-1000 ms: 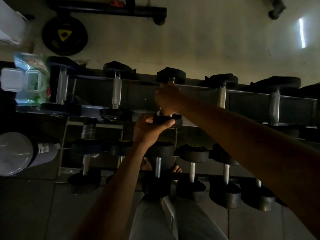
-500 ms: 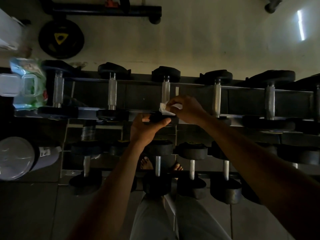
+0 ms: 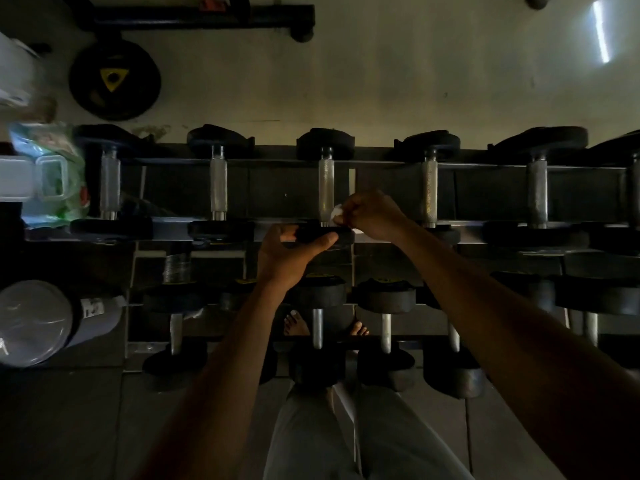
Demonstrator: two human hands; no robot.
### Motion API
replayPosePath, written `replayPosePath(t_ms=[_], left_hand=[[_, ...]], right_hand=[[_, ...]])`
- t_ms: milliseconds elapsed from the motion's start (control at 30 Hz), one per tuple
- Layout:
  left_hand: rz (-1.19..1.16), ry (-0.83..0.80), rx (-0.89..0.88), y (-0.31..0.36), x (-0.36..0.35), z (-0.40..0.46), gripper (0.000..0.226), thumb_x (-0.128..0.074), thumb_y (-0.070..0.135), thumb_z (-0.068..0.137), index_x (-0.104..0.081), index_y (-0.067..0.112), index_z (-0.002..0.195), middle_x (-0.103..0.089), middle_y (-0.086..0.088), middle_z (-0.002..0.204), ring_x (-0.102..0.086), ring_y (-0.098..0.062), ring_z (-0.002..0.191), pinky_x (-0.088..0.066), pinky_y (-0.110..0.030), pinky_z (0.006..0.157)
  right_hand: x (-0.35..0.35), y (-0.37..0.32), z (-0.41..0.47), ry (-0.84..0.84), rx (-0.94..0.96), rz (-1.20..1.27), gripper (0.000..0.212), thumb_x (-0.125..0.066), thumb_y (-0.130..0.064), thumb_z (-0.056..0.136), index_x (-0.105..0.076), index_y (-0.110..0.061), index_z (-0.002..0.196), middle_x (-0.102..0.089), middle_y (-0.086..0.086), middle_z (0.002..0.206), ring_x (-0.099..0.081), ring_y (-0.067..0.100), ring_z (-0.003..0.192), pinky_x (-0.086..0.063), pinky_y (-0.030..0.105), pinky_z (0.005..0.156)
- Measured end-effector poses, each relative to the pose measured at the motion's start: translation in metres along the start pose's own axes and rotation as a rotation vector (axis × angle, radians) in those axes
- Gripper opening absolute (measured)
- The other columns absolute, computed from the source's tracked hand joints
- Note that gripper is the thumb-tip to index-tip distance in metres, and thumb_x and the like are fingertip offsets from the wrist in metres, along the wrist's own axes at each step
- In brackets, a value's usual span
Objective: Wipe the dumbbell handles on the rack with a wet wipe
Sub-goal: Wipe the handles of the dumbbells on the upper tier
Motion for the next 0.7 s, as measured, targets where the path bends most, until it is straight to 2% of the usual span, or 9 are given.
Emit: replayPosePath(t_ms=[100, 200, 333, 467, 533, 600, 700], left_hand=[[0.012, -0.011, 0.014, -0.001, -0.001, -0.001, 0.092, -0.085, 0.093, 0.047, -0.073, 0.032, 0.114, -0.075, 0.015, 0.112, -0.069, -0.002, 0.108, -0.061, -0.038, 0.095], [-0.022, -0.010, 0.021, 0.001, -0.001, -0.004, 0.085, -0.089, 0.083, 0.053, -0.069, 0.031, 0.117, -0.071, 0.015, 0.115, -0.065, -0.002, 0.110, -0.058, -0.034, 0.095], [-0.023, -0.006, 0.035, -0.001, -0.002, -0.004, 0.091, -0.088, 0.088, 0.047, -0.068, 0.033, 0.118, -0.071, 0.015, 0.116, -0.066, -0.004, 0.111, -0.059, -0.040, 0.097], [-0.021, 0.006, 0.037, -0.001, -0.001, -0.002, 0.095, -0.088, 0.090, 0.045, -0.067, 0.036, 0.121, -0.072, 0.016, 0.118, -0.067, -0.003, 0.112, -0.059, -0.038, 0.097], [-0.016, 0.000, 0.036, 0.000, 0.000, -0.003, 0.095, -0.088, 0.091, 0.044, -0.069, 0.038, 0.120, -0.074, 0.016, 0.117, -0.069, -0.002, 0.110, -0.061, -0.037, 0.096], [-0.009, -0.010, 0.041, -0.002, -0.001, -0.002, 0.094, -0.087, 0.092, 0.044, -0.071, 0.037, 0.118, -0.075, 0.016, 0.115, -0.070, -0.001, 0.109, -0.061, -0.036, 0.094], [0.027, -0.030, 0.038, -0.003, -0.001, 0.000, 0.090, -0.084, 0.094, 0.048, -0.073, 0.037, 0.117, -0.077, 0.015, 0.113, -0.071, -0.002, 0.107, -0.062, -0.038, 0.092]], right_hand=[[-0.003, 0.005, 0.007, -0.009, -0.022, -0.092, 0.011, -0.065, -0.034, 0.099, -0.067, -0.027, 0.091, -0.068, -0.003, 0.090, -0.066, 0.011, 0.085, -0.047, 0.024, 0.072], [-0.005, 0.004, 0.010, -0.043, -0.033, -0.151, 0.011, -0.063, -0.035, 0.100, -0.067, -0.027, 0.094, -0.068, -0.003, 0.092, -0.065, 0.010, 0.087, -0.049, 0.025, 0.076], [0.008, -0.001, 0.003, 0.024, 0.003, -0.008, 0.009, -0.071, -0.031, 0.096, -0.070, -0.026, 0.103, -0.064, -0.015, 0.093, -0.059, -0.004, 0.087, -0.042, 0.018, 0.075], [0.021, -0.028, -0.009, 0.140, 0.189, 0.092, 0.019, -0.073, -0.036, 0.093, -0.071, -0.027, 0.110, -0.064, -0.021, 0.100, -0.060, -0.008, 0.095, -0.044, 0.014, 0.082], [0.019, -0.037, -0.012, 0.151, 0.258, 0.009, 0.023, -0.074, -0.041, 0.090, -0.072, -0.029, 0.110, -0.063, -0.019, 0.109, -0.059, -0.003, 0.101, -0.048, 0.020, 0.088], [0.015, -0.038, -0.011, 0.135, 0.297, -0.079, 0.028, -0.074, -0.046, 0.086, -0.073, -0.030, 0.110, -0.060, -0.008, 0.120, -0.058, 0.006, 0.108, -0.052, 0.029, 0.093], [0.011, -0.039, -0.012, 0.096, 0.326, -0.204, 0.030, -0.074, -0.048, 0.086, -0.073, -0.033, 0.113, -0.054, -0.003, 0.124, -0.053, 0.014, 0.111, -0.051, 0.034, 0.094]])
Point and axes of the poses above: each hand's wrist, its own z-axis towards the middle knuckle, its own x-axis out of the back of the hand, y = z × x, the point moved 10 cm from there along z, towards the middle knuckle
